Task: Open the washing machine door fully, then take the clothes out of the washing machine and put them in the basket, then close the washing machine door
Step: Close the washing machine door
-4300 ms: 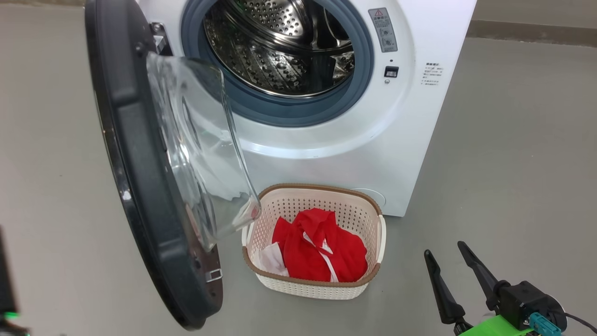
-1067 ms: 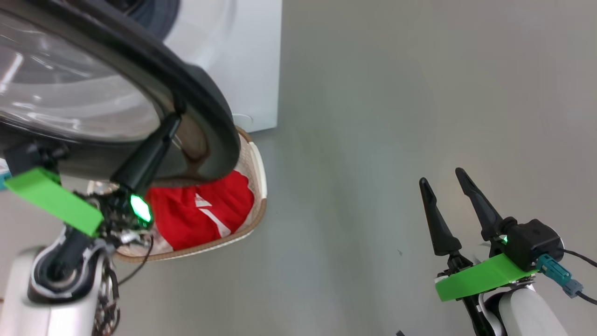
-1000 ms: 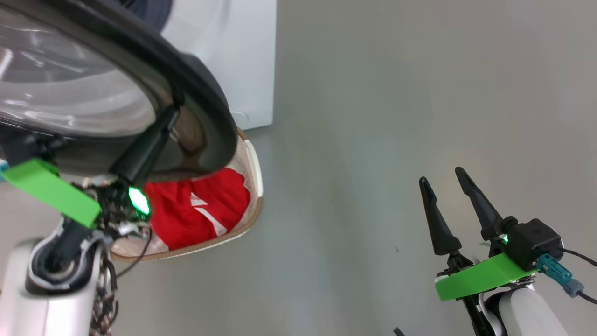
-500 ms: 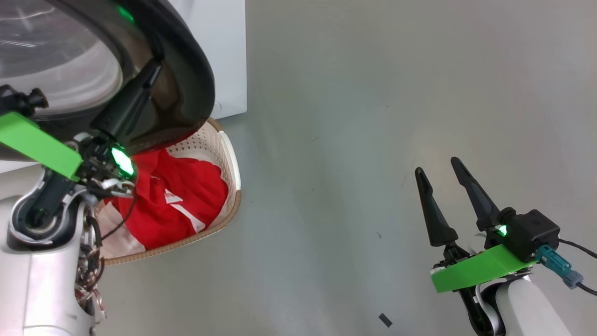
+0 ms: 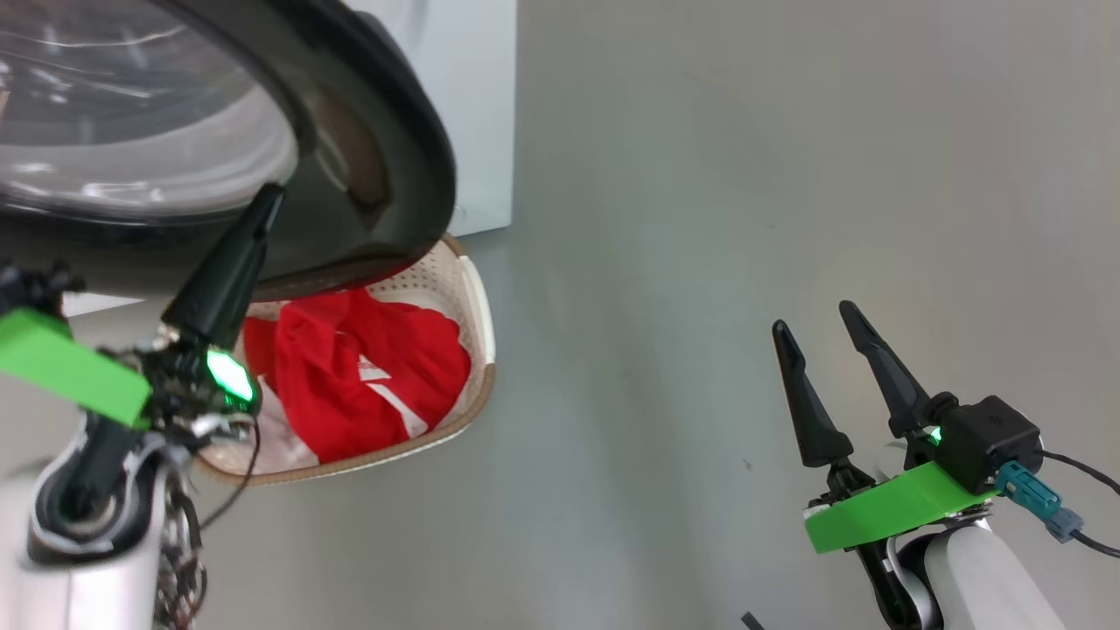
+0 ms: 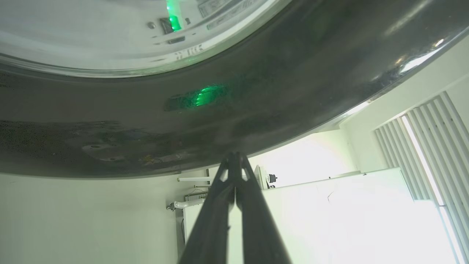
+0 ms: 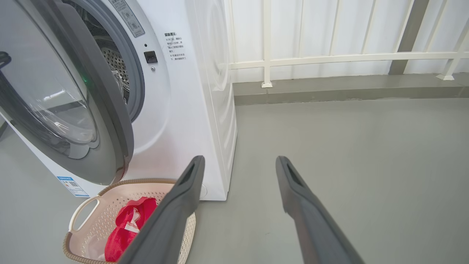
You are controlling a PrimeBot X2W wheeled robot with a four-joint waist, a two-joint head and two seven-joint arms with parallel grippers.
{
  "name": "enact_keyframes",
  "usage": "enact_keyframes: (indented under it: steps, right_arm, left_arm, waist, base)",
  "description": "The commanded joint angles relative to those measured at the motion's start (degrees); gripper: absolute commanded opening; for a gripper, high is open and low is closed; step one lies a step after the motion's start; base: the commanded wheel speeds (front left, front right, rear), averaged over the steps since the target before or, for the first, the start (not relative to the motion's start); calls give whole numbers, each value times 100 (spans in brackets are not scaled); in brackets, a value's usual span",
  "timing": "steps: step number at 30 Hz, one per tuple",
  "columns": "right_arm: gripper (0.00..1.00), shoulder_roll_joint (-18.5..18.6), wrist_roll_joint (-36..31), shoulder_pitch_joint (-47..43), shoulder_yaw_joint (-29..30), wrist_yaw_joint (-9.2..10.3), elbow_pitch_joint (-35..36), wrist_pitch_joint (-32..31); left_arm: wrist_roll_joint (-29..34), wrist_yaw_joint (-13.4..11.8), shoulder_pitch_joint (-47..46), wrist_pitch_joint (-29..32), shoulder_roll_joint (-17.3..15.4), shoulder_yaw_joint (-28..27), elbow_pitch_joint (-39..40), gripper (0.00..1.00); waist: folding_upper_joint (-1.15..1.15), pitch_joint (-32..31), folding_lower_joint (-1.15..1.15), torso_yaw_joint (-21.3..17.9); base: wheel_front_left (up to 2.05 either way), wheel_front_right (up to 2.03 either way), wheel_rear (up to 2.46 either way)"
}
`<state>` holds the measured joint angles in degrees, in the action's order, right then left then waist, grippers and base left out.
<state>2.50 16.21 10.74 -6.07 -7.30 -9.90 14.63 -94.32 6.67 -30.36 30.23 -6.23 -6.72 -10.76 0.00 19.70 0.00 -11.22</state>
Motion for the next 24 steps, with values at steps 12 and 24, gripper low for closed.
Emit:
enact_keyframes:
  steps: [12,24]
  right_arm:
    - [100,38,-193,-49,-69,-19,14,37]
    - [100,45,-291,-366,97,-19,-69,37]
  left_arm:
    - [358,80,1376,-923,251,-248,1068,100]
    - [2205,71,2378,-2856,309,-37,1314,100]
  waist:
    - [0,-433,0,612]
    - [0,-856,0,903]
  base:
    - [0,0,0]
    - [0,0,0]
